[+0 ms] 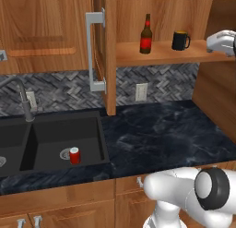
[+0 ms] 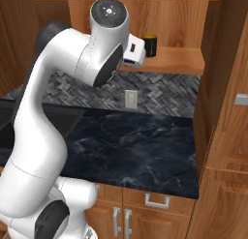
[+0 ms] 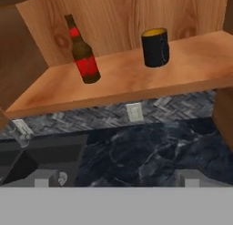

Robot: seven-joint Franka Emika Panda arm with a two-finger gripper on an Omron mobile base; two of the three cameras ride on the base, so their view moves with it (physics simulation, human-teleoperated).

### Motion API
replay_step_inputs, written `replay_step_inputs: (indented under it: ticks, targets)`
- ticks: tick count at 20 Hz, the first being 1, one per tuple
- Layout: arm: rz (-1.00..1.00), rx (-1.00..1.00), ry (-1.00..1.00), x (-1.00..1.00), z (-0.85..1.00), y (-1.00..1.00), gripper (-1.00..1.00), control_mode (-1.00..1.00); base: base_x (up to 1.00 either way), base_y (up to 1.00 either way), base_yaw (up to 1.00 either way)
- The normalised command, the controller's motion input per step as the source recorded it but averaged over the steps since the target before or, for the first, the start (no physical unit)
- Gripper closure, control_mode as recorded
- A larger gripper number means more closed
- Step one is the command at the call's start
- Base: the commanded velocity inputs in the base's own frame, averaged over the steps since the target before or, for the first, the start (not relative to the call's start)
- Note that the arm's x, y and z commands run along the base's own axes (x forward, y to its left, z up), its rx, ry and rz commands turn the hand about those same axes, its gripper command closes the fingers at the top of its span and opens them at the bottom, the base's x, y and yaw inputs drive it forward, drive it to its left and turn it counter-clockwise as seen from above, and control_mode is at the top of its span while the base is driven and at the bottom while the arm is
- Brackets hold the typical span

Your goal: Open the cabinet directly in front. Then move the beer and the mug to the dining counter with the candle on it.

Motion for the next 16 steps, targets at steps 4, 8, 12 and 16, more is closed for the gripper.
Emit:
replay_step_inputs:
  ticks: [4, 8, 12, 16]
  targets:
    - [0.16, -0.11, -0.1, 0.24, 0.0, 0.0, -1.0, -1.0, 0.0, 0.0, 0.0]
    - [0.1, -0.16, -0.03, 0.17, 0.0, 0.0, -1.0, -1.0, 0.0, 0.0, 0.0]
    - [0.01, -0.17, 0.0, 0.16, 0.0, 0.0, -1.0, -1.0, 0.0, 0.0, 0.0]
    - [0.0, -0.12, 0.0, 0.26, 0.0, 0.0, -1.0, -1.0, 0.0, 0.0, 0.0]
